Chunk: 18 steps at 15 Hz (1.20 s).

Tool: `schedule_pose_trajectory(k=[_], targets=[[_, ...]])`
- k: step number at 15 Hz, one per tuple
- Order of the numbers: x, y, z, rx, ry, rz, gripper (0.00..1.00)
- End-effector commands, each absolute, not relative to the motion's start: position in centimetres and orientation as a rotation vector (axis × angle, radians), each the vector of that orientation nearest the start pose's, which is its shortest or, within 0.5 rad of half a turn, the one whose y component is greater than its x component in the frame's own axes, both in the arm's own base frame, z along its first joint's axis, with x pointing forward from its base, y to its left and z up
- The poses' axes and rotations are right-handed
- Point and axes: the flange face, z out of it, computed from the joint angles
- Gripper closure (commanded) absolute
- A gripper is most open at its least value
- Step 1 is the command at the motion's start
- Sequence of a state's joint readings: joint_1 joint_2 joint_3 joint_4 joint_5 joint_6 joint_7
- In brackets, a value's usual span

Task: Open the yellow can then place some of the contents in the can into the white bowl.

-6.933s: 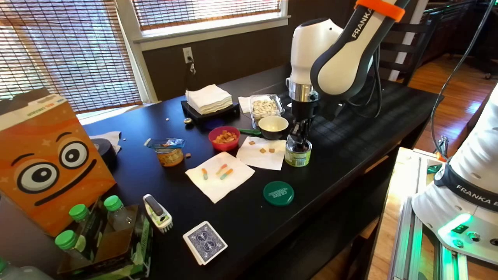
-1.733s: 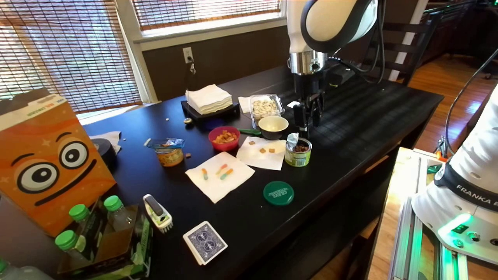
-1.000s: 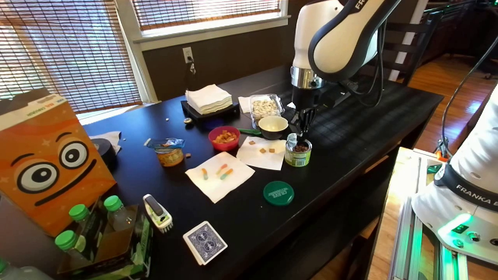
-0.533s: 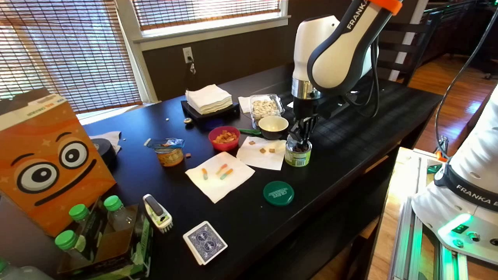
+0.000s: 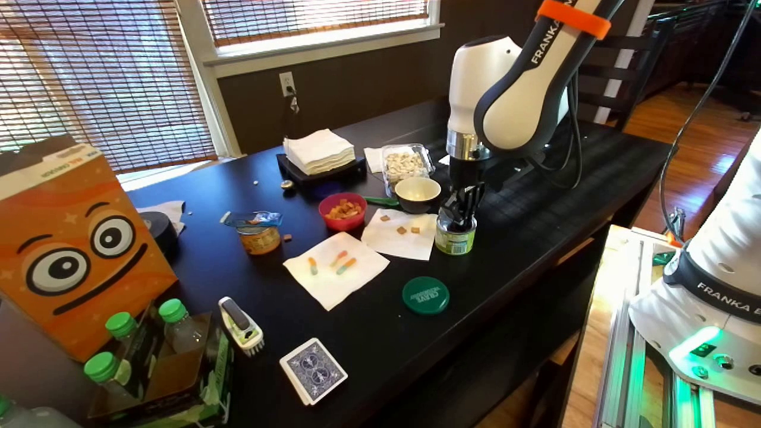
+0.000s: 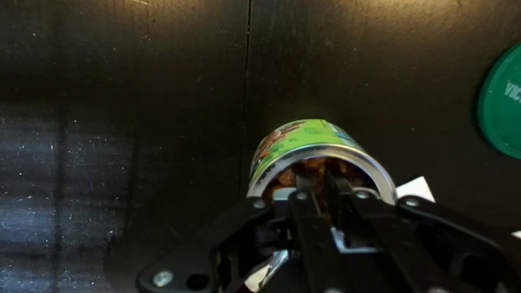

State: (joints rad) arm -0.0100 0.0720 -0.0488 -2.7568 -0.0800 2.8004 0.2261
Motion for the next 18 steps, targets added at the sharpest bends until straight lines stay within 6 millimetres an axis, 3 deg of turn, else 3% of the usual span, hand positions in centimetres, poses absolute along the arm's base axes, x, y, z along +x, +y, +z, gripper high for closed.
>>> schedule_pose_trajectory(k=[1,7,8,18], targets=[[38.7,-2.2,18.8,-3.169,0.366,0.013,0.77],[38.8,-2.3,18.5,-3.179,0.386,0.002,0.57],[38.8,-2.3,18.4,-3.182,0.383,0.005,0.61],[39.4,-1.7,17.6,-3.198,0.357,0.03,0.53]])
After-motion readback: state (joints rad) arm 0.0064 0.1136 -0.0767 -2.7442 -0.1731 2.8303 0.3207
